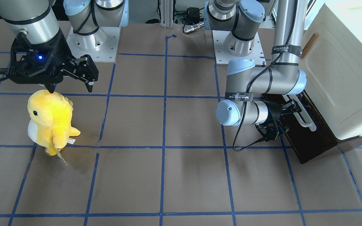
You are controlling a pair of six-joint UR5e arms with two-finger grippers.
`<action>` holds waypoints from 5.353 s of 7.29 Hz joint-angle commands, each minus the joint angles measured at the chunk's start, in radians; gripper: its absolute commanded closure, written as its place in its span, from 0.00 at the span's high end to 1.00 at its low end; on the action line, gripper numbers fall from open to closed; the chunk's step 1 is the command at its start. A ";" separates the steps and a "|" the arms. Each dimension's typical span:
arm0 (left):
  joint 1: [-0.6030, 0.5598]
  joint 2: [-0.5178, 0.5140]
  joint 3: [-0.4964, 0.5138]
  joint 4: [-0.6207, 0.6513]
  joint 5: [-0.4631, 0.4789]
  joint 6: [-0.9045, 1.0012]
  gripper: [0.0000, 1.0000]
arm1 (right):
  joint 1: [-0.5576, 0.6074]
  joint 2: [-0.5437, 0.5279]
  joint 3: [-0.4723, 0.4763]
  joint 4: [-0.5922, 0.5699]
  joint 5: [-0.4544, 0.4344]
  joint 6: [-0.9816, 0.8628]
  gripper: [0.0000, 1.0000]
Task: Pull drawer sideways
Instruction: 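Hold the white handle firmly with the closed left gripper, then pull the drawer outward by its handle with the left gripper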
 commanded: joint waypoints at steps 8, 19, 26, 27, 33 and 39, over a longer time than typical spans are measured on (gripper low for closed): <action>0.000 0.010 0.000 0.000 0.002 0.028 0.38 | 0.000 0.000 0.000 0.000 0.000 0.000 1.00; 0.000 0.011 0.009 0.004 -0.006 0.078 0.24 | 0.000 0.000 0.000 0.000 0.000 0.000 1.00; -0.029 -0.004 0.082 0.003 -0.093 0.135 0.22 | 0.000 0.000 0.000 0.000 0.000 0.000 1.00; -0.037 -0.007 0.084 0.003 -0.094 0.135 0.22 | 0.000 0.000 0.000 0.000 0.000 0.000 1.00; -0.089 -0.008 0.095 0.016 -0.141 0.135 0.22 | 0.000 0.000 0.000 0.000 0.000 0.000 1.00; -0.125 -0.012 0.135 0.016 -0.178 0.135 0.22 | 0.000 0.000 0.000 0.000 0.000 0.000 1.00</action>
